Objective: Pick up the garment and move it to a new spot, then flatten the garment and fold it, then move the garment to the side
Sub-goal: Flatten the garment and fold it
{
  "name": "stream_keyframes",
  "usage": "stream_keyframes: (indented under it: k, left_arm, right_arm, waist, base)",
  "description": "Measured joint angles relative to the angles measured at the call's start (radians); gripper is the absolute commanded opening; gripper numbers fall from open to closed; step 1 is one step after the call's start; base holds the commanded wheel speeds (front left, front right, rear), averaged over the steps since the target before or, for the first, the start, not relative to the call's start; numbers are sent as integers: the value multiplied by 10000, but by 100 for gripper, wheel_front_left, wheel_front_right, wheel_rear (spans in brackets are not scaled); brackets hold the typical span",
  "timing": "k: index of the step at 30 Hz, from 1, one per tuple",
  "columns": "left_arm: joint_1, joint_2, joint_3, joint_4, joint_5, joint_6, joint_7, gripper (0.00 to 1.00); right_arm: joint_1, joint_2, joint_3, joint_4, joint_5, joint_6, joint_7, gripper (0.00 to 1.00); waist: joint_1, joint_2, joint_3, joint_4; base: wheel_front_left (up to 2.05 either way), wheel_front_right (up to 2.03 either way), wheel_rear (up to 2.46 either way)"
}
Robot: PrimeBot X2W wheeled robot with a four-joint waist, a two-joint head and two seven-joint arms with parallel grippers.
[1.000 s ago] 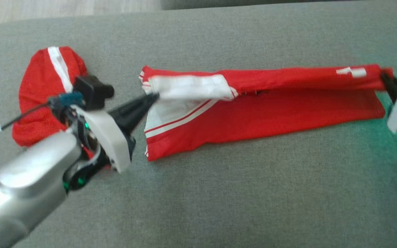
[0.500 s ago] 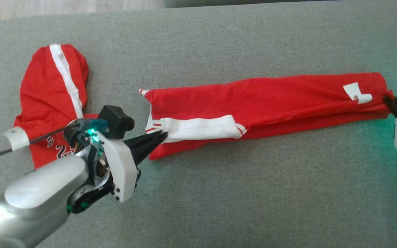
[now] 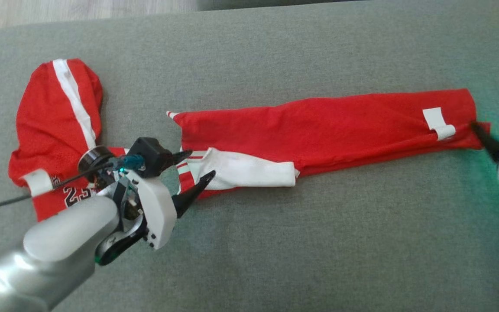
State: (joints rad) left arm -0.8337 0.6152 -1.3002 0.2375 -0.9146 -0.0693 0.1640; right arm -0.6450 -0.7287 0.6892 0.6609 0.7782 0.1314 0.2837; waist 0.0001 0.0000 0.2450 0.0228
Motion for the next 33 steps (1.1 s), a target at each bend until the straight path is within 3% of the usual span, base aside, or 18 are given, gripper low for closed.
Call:
stream_keyframes:
  k: [2,8,12,14,17,21,26,29,33]
  left_arm:
    - [40,-123,111,81,4,134,-468,100]
    - [52,-644,1536,430,-138,1204,-2608,100]
    - [193,-1118,2842,548,-589,1929,-3971,100]
    - [482,-1415,3574,466,-587,2290,-4148,100]
    - [1428,-2071,5436,-180,-182,2660,-4165,100]
    - [3111,-2920,6962,-606,1179,2700,-4207,100]
    - [5294,-3950,8040,-222,1992,2220,-4205,100]
    - [5969,-4470,8707,38,2372,1877,-4205,100]
    - [6405,-4897,9283,412,3068,1354,-4205,100]
  right_arm:
    - [-34,84,-562,-10,431,0,-397,100]
    - [-610,782,-2201,-360,1218,0,-2224,100]
    - [-709,1779,-2922,-872,940,0,-3916,100]
    - [-550,2462,-3342,-1185,876,0,-4610,100]
    - [-34,3402,-4057,-1722,397,0,-5150,100]
    - [1161,4642,-5124,-2357,-711,0,-5348,100]
    - [3109,6211,-6132,-2713,-2761,0,-5350,100]
    - [4083,6533,-6330,-2815,-3935,0,-5348,100]
    - [4533,6681,-6577,-2884,-4167,0,-5348,100]
  waist:
    - [-1,0,-61,-24]
    - [-1,0,-369,-41]
    - [-1,0,-667,-46]
    - [-1,0,-844,-44]
    - [-2,0,-1090,-34]
    - [-2,0,-1323,-12]
    - [-3,0,-1458,-4]
    - [-2,0,-1441,-16]
    - [-1,0,-1320,-33]
  base:
    - [0,0,0]
    - [0,0,0]
    - [0,0,0]
    - [0,0,0]
    - [0,0,0]
    - [0,0,0]
    - [0,0,0]
    - [0,0,0]
    - [0,0,0]
